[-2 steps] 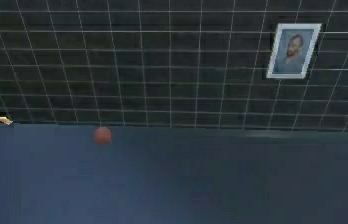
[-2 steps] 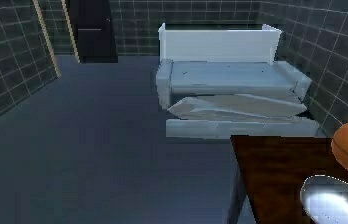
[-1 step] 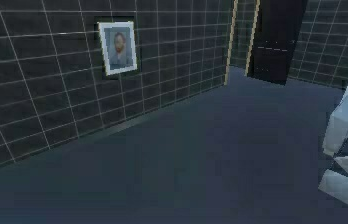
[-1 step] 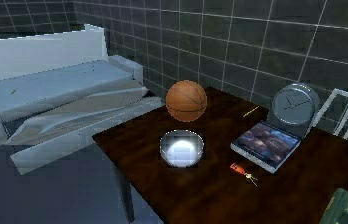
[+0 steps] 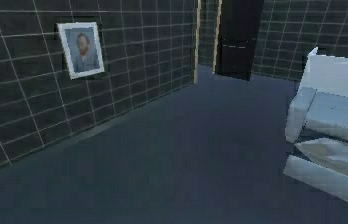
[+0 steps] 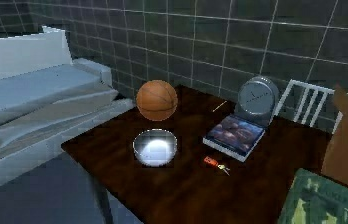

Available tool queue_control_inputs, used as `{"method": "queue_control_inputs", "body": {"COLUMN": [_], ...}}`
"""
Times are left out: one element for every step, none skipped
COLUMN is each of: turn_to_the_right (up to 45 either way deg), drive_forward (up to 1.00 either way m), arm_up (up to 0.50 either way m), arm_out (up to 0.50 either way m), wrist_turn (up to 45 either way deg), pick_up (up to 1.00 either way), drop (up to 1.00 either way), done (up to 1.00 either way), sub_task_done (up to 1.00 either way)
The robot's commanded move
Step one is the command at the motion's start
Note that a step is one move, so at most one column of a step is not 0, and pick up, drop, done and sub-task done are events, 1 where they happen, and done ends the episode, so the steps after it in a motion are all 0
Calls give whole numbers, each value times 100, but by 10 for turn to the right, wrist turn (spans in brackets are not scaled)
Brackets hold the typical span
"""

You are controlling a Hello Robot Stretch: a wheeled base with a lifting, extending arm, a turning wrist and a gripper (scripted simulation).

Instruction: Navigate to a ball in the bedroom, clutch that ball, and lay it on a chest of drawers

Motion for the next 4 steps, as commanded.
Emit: {"method": "queue_control_inputs", "body": {"turn_to_the_right": [0, 330, 0, -180], "drive_forward": [20, 0, 5, 0], "arm_up": [0, 0, 0, 0], "arm_out": [0, 0, 0, 0], "wrist_turn": [0, 0, 0, 0], "pick_up": [0, 0, 0, 0], "drop": [0, 0, 0, 0], "done": [0, 0, 0, 0], "sub_task_done": [0, 0, 0, 0]}}
